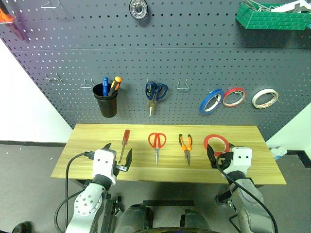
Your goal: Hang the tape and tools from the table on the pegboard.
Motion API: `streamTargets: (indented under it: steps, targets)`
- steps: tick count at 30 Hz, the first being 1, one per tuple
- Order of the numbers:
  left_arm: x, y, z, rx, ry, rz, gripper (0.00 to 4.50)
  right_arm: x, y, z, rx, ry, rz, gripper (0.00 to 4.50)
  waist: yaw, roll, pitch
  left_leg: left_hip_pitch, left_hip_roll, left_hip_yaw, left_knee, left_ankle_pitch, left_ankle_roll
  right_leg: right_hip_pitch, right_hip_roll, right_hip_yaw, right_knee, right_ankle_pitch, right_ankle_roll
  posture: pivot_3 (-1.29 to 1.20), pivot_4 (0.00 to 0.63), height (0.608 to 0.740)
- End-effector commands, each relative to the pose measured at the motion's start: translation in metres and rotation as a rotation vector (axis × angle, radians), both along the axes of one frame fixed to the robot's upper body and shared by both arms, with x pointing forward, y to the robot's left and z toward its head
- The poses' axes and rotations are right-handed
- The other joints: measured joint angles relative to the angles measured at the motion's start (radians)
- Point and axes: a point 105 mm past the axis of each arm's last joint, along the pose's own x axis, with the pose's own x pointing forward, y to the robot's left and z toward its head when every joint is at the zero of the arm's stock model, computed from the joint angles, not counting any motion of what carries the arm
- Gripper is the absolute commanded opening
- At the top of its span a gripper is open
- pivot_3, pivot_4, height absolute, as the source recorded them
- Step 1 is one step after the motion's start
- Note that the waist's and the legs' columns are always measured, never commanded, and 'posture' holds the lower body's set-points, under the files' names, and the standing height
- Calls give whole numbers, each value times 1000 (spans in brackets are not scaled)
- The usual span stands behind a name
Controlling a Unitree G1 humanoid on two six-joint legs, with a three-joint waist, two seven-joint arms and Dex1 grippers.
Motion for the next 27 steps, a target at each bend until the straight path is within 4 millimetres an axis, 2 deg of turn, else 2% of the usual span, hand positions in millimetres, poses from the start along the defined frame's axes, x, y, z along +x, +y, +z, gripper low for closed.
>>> streamTargets:
  steps: [1,18,27]
  targets:
    - [1,1,12,8,-45,0,4486,3,2,11,5,-51,5,4500,0,0,0,0,0,0,0,0,0,0,0,0,0,0,0,-78,0,740]
    - [-2,-6,6,-9,-19,-16,4486,0,1,13,6,-56,-2,4500,0,0,0,0,0,0,0,0,0,0,0,0,0,0,0,-77,0,740]
    - [-1,3,4,39,-24,10,4486,0,-4,20,-26,-74,-14,4500,0,0,0,0,0,0,0,0,0,0,0,0,0,0,0,-76,0,740]
